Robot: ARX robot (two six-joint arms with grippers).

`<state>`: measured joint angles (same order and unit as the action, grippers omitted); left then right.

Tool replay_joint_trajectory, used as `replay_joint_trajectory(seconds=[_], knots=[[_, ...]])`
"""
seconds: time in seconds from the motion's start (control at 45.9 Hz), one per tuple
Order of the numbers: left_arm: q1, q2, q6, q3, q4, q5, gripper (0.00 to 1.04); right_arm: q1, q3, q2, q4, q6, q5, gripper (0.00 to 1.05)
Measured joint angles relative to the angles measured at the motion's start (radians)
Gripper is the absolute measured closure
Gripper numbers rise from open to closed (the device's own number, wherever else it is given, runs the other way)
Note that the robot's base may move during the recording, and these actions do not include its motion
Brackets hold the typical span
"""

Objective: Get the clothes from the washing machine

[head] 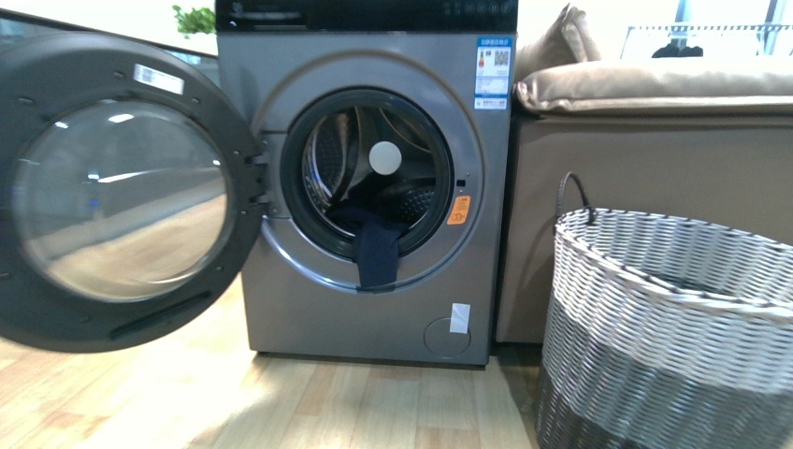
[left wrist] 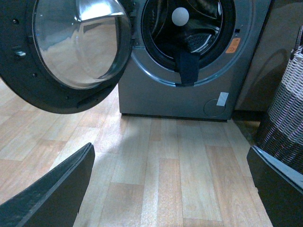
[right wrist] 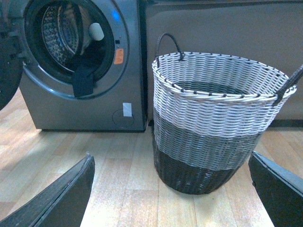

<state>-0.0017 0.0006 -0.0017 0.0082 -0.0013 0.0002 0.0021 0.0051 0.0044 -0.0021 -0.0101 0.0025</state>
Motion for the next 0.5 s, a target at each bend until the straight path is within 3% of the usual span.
replay_joint_trajectory(seconds=[0.501], knots=[[0.000, 0.000, 0.000, 0.000, 0.000, -0.001, 0.06, 0.000, 0.000, 0.000, 0.000, 0.000, -0.001, 0.08]])
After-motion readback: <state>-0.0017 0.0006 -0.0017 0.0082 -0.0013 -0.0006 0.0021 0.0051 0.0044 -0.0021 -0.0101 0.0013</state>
